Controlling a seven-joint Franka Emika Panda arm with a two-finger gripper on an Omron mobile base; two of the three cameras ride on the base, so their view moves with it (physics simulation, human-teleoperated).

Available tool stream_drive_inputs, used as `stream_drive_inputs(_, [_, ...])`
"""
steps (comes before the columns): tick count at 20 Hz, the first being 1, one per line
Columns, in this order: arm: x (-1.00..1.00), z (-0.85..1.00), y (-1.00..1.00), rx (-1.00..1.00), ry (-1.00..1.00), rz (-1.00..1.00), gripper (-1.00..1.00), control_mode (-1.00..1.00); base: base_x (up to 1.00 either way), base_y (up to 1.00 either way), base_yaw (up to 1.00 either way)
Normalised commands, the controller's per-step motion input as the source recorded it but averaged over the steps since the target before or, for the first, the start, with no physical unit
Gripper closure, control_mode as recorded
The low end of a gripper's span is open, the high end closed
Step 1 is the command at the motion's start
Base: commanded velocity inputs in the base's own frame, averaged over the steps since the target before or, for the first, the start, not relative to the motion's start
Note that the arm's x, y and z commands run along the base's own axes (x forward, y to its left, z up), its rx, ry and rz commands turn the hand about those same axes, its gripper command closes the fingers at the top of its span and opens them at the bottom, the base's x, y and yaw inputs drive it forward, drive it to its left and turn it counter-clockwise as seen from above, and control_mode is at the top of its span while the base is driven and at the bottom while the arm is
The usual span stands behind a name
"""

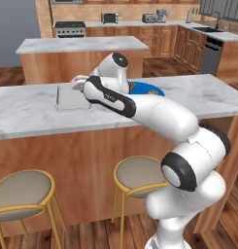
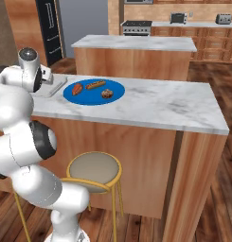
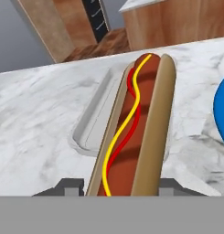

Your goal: Place one cooked food and one vegetable from the large plate to each tupperware container.

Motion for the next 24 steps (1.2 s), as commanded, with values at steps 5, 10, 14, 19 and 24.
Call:
stream_drive_inputs(5, [0.14, 0.00, 0.35, -0.06, 0.03, 0.03, 1.00, -1.00, 0.00, 0.00, 0.00])
stream_drive_inputs(10, [0.21, -0.01, 0.08, -0.03, 0.12, 0.01, 1.00, -1.00, 0.00, 0.00, 0.00])
stream_drive_inputs(14, [0.21, -0.13, 0.00, -0.01, 0.09, 0.01, 1.00, -1.00, 0.00, 0.00, 0.00])
stream_drive_inputs(19, [0.21, -0.15, 0.00, -0.02, 0.08, 0.01, 1.00, -1.00, 0.00, 0.00, 0.00])
stream_drive_inputs(24, [0.01, -0.18, 0.01, -0.01, 0.04, 0.01, 1.00, -1.00, 0.00, 0.00, 0.00])
